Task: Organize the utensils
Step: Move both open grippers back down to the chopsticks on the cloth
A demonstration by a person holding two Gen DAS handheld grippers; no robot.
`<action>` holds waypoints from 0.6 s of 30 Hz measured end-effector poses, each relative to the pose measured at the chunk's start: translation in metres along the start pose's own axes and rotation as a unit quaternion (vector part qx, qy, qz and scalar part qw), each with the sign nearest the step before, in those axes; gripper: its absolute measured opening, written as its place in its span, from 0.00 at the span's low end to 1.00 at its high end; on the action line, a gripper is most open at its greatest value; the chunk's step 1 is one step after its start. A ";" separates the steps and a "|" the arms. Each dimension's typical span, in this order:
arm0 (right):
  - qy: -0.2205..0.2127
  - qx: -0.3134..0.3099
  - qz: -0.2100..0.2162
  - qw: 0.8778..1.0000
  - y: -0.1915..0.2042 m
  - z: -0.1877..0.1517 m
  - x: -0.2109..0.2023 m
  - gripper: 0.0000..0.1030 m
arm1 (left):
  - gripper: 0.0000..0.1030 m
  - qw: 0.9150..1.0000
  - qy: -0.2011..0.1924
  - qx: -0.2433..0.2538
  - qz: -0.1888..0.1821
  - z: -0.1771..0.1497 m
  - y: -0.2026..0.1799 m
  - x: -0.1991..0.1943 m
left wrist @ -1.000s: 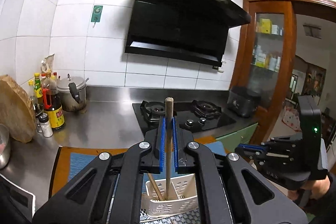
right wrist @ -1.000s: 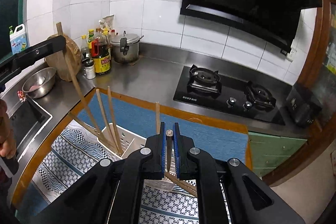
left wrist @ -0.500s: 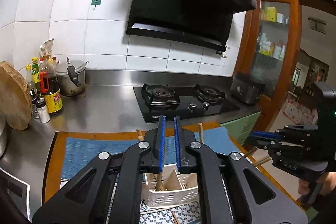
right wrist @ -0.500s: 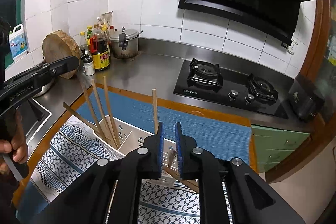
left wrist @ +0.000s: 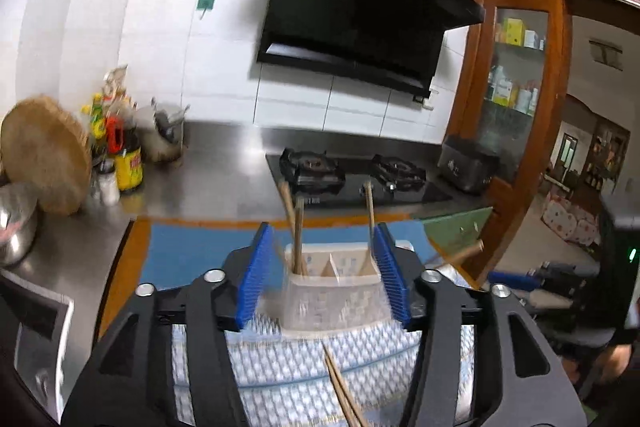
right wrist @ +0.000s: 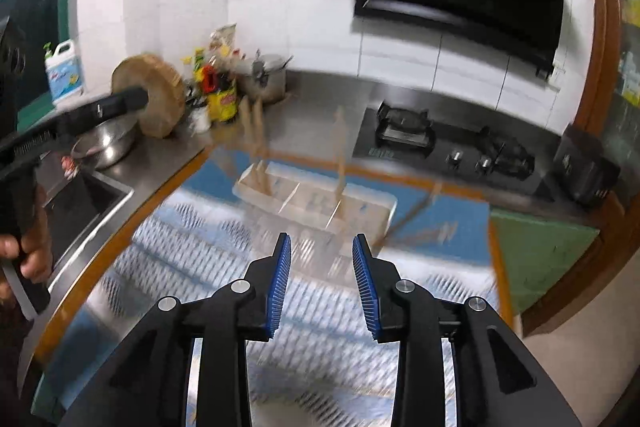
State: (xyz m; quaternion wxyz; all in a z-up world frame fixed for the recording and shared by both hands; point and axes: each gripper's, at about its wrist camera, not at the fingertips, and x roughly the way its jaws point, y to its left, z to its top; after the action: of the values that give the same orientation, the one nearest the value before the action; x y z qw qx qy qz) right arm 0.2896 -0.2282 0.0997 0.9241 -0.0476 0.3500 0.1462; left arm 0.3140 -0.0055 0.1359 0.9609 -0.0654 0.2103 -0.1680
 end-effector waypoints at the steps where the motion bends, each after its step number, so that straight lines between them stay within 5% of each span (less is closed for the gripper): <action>1: 0.007 0.002 0.005 1.000 0.005 -0.009 0.002 0.31 | 0.56 1.000 0.001 -0.004 0.005 -0.008 0.002 -0.006; 11: 0.082 0.016 0.039 0.996 0.064 -0.113 0.035 0.29 | 0.76 0.999 0.009 -0.005 0.052 -0.082 0.020 -0.065; 18: 0.117 0.024 0.039 0.992 0.087 -0.149 0.065 0.21 | 0.82 0.997 0.021 -0.020 0.069 -0.117 0.030 -0.082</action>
State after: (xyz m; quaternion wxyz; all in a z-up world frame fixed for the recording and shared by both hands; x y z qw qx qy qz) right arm 0.2154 -0.1584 -0.0542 0.8713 -0.0282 0.4607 0.1667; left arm 0.2028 0.0447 0.0557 0.9640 -0.0668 0.2378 -0.0987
